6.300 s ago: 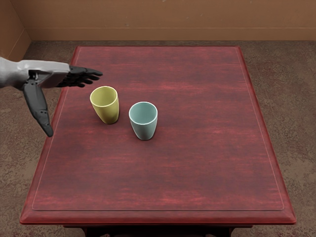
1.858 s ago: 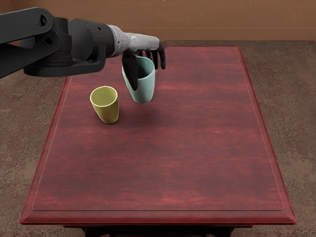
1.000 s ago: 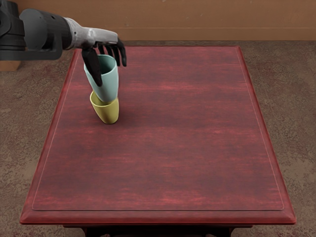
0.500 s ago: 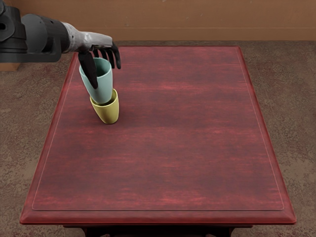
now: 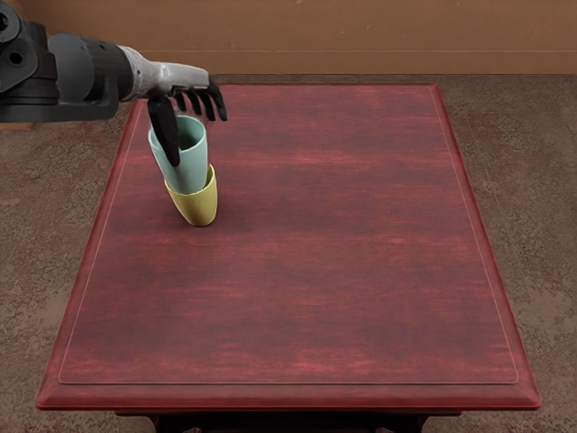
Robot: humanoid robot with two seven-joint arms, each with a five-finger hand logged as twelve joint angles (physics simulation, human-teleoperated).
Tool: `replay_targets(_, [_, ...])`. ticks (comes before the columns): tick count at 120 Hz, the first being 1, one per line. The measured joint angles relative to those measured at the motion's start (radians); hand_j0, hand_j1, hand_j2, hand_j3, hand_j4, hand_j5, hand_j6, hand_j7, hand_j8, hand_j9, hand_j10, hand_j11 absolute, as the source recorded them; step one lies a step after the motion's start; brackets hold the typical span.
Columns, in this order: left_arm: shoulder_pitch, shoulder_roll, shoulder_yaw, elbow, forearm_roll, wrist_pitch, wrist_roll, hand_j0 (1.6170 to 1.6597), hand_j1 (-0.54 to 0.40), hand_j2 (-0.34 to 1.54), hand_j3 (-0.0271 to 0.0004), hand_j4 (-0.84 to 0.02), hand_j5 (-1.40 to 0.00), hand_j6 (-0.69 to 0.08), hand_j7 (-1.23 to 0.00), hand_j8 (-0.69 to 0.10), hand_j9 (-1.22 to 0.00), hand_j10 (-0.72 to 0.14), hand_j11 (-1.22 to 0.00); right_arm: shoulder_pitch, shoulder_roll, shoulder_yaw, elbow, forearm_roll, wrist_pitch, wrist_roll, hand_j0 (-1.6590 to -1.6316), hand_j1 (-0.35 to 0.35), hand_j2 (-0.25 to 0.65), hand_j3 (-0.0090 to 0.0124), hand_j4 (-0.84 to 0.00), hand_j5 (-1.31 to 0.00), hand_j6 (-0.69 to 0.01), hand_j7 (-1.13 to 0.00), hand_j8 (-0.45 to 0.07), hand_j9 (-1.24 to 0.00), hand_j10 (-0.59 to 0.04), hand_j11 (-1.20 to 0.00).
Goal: Pick up cup and place in cup with left hand
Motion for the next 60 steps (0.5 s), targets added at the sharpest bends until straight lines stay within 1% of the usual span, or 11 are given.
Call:
replay_targets(16, [0.004,0.001,0.001,-0.003,0.000,0.007,0.000,1.6572,0.092,0.07,0.0000,-0.227,-0.31,-0.206,-0.31,-0.167,-0.31,-0.172,-0.31,-0.001,0.000,0.000,0.000,0.000,0.000,0.000,-1.6581,-0.320,-0.005,0.0000,-0.024,-0.03,-0.024,-0.03,-0.024,-0.03,-0.024,-0.03])
replay_targets(32, [0.012,-0.006,-0.001,-0.005,-0.002,0.009,0.000,1.6576,0.202,0.04,0.0000,-0.131,-0.18,-0.121,-0.18,-0.101,-0.18,-0.102,-0.17,-0.001,0.000,0.001,0.000,0.000,0.000,0.000,-1.6581,-0.320,-0.005,0.0000,-0.024,-0.03,-0.024,-0.03,-0.024,-0.03,-0.024,-0.03])
replay_targets(47, [0.015,-0.012,-0.005,-0.013,-0.026,0.010,0.000,1.6578,0.270,0.02,0.0000,-0.073,-0.10,-0.067,-0.10,-0.056,-0.10,-0.057,-0.09,0.000,0.000,0.001,0.000,0.000,0.000,0.000,-1.6581,-0.320,-0.005,0.0000,-0.024,-0.03,-0.024,-0.03,-0.024,-0.03,-0.024,-0.03])
replay_targets(60, [0.010,-0.063,-0.010,-0.015,-0.062,0.010,0.000,1.6579,0.303,0.01,0.0000,-0.044,-0.06,-0.041,-0.06,-0.035,-0.06,-0.034,-0.06,-0.001,0.000,0.001,0.000,0.000,0.000,0.000,-1.6581,-0.320,-0.005,0.0000,-0.024,-0.03,-0.024,-0.03,-0.024,-0.03,-0.024,-0.03])
